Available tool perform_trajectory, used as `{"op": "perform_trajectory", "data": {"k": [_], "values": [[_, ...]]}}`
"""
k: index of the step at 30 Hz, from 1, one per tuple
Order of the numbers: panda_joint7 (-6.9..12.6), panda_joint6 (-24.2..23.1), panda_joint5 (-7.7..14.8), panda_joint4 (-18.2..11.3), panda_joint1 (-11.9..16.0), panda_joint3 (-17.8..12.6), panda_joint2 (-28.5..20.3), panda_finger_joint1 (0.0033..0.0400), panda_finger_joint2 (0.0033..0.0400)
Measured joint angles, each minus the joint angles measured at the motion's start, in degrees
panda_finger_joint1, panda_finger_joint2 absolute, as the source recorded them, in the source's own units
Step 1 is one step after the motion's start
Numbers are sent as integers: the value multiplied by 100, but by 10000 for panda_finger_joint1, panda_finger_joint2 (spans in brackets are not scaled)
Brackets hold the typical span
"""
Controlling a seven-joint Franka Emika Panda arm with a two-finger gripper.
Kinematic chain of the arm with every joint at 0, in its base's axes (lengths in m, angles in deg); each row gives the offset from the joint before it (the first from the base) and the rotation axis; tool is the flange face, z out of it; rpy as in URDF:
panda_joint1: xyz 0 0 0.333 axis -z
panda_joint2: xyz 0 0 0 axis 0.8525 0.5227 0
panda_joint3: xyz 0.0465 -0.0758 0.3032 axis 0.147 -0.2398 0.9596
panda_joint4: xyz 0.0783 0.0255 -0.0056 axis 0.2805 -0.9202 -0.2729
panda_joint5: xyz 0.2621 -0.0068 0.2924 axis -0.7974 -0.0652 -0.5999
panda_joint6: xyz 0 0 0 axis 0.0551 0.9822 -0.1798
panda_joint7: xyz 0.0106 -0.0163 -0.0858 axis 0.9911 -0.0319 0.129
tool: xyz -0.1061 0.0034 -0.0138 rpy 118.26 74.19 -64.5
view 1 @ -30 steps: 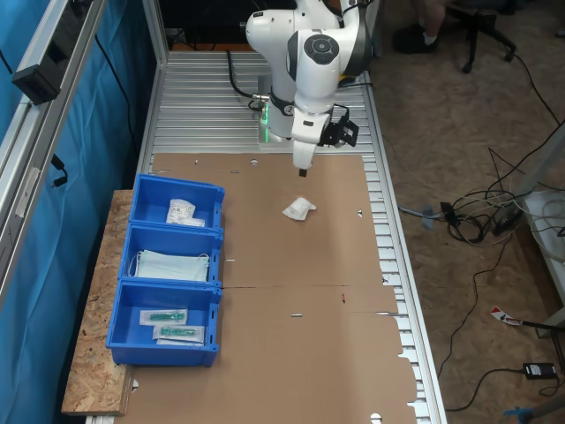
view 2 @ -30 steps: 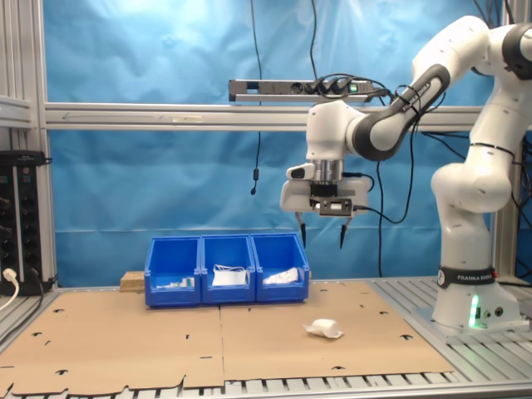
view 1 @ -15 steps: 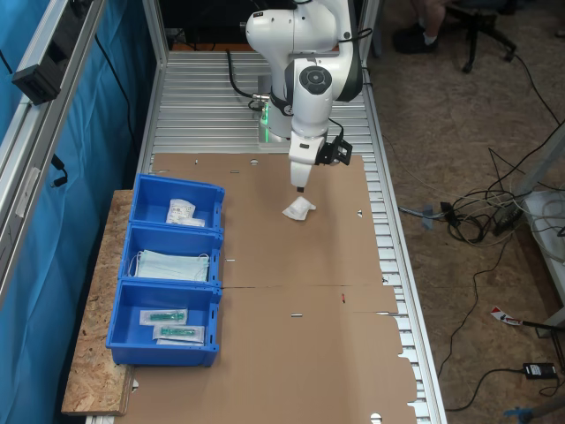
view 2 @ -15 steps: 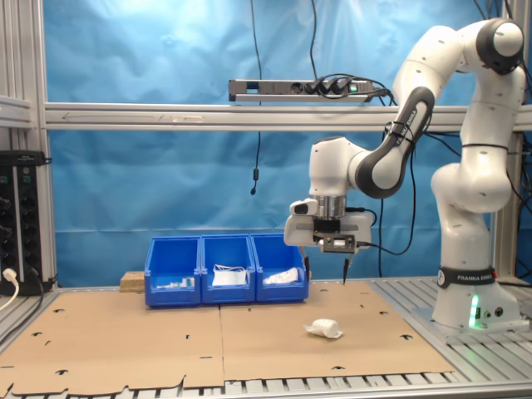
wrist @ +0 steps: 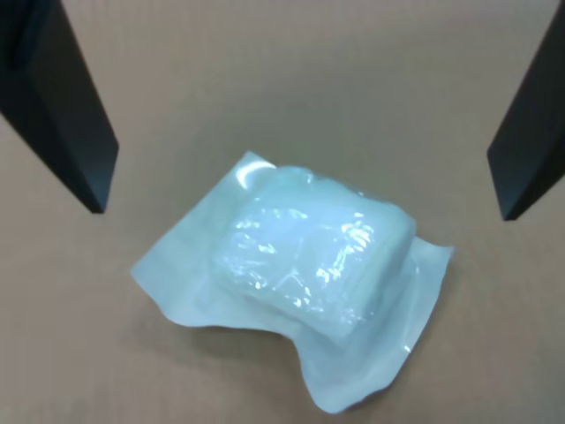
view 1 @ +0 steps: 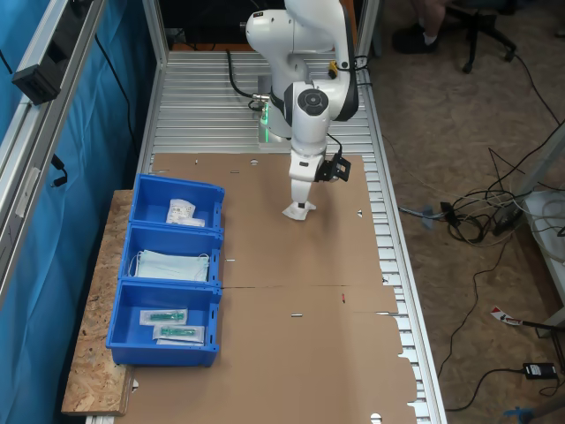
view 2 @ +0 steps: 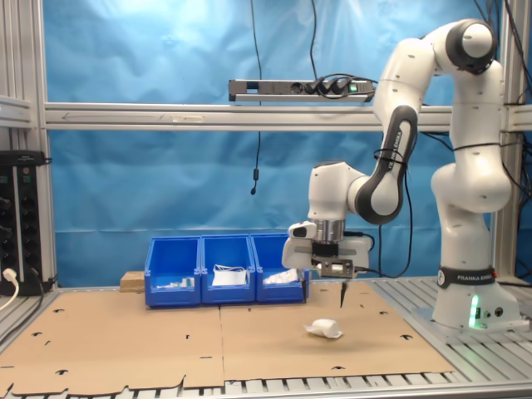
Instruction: Pick and place sorting task of medical equipment.
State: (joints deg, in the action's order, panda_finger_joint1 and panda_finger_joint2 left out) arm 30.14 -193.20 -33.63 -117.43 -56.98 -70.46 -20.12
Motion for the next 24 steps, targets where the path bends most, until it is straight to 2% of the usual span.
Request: {"op": "perform_trajectory", "data": {"k": [11,24], "values": [[0,-576,0,-104,0,105,700,400,400],[0,-1098,0,-52,0,106,1216,400,400]]}}
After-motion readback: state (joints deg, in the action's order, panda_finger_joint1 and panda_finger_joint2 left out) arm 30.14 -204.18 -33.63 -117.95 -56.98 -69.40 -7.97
